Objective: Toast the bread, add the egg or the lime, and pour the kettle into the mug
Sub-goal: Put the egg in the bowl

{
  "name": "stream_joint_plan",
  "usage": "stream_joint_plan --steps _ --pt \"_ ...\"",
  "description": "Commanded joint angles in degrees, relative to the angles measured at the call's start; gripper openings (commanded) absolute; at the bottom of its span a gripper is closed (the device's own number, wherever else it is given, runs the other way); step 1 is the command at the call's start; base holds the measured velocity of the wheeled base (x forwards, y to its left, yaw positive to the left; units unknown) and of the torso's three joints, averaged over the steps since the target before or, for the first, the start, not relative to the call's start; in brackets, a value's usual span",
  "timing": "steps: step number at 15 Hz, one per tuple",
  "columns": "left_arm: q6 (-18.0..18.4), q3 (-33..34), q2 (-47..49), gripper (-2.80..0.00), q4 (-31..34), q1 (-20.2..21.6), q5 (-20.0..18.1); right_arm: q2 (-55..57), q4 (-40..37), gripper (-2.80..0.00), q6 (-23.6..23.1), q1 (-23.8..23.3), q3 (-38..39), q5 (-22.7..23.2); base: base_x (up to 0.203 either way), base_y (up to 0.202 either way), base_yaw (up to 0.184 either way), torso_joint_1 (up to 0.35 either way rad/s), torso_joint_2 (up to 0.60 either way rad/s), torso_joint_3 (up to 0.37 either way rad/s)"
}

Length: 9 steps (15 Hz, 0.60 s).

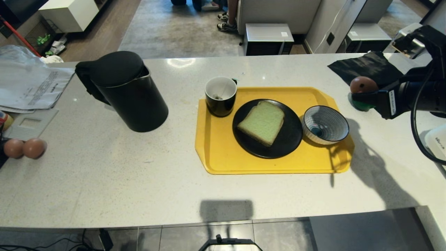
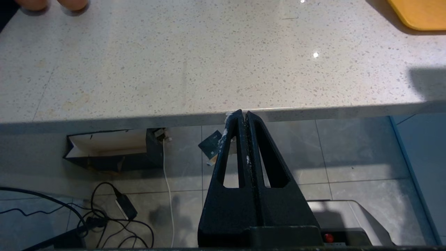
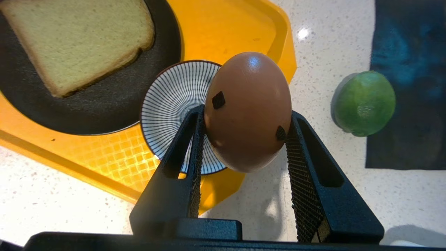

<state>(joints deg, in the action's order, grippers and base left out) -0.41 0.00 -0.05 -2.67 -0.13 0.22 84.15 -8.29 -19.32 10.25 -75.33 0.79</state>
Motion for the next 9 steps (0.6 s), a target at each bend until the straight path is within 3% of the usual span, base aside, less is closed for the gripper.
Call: stream_joint_plan --steps 1,4,6,9 --pt "-0.1 1.0 0.0 -2.80 0.0 0.0 0.0 -0.3 -0.1 -2.80 -0.1 0.0 0.2 0.1 0.000 0.000 0.000 0.003 0.01 -0.154" --pt "-0.7 1.0 0.0 -2.80 0.0 0.0 0.1 -2.5 -1.1 -2.80 -0.2 -0.1 1.9 0.2 0.000 0.000 0.000 0.004 0.00 -0.057" --pt "-0.7 1.0 0.0 -2.80 0.0 0.0 0.1 -3.6 -5.7 -2.80 -1.0 0.0 1.9 0.5 0.000 0.000 0.000 0.000 0.00 0.000" --pt "-0.7 1.0 0.0 -2.80 0.0 0.0 0.1 -3.5 -9.8 -2.80 -6.6 0.1 2.0 0.7 0.000 0.000 0.000 0.000 0.00 0.000"
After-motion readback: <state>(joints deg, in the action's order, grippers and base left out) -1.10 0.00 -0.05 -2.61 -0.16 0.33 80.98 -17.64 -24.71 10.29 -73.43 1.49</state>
